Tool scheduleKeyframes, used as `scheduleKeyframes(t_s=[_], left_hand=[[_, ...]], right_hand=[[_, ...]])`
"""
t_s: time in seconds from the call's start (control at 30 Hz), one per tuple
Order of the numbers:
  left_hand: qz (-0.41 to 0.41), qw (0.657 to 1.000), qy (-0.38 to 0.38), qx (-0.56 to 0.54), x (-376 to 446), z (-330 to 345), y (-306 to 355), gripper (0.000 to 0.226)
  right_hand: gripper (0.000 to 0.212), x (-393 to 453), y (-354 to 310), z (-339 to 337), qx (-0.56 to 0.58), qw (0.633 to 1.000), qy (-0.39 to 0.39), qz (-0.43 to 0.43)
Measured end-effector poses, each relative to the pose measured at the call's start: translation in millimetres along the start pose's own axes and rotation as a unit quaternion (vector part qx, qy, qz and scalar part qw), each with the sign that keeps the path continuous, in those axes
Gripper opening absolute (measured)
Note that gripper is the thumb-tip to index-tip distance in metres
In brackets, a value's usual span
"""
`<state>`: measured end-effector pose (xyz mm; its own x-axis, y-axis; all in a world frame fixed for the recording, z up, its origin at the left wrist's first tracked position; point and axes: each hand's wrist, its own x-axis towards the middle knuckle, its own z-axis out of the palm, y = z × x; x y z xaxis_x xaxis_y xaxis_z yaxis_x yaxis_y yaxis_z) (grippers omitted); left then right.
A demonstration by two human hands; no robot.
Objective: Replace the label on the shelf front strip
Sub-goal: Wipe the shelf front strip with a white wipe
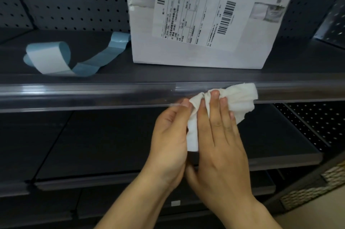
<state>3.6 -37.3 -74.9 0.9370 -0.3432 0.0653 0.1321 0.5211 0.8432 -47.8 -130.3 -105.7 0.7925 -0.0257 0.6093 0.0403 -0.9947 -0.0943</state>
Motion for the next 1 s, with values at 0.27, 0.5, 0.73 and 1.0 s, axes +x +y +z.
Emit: scheduleKeyframes(t_s=[0.27, 0.5, 0.73, 1.0], left_hand=[[0.02, 1.0, 0.003, 0.015, 2, 2, 2, 0.038], [0.029, 0.999, -0.004, 0.024, -1, 3, 9, 0.039], [0.028, 0.998, -0.016, 0.051, -2, 4, 12, 0.041], [0.02, 0.995, -0.023, 0.094, 0, -3, 14, 0.029]], right_hand=[[0.122, 24, 8, -12, -0.015, 0.999, 0.005, -0.029], [0.127, 50, 12, -41, -0.05, 0.996, -0.06, -0.05], [0.137, 61, 9, -49, -0.076, 0.993, -0.079, -0.052], [0.128, 41, -1, -32, -0.098, 0.994, -0.044, -0.009]])
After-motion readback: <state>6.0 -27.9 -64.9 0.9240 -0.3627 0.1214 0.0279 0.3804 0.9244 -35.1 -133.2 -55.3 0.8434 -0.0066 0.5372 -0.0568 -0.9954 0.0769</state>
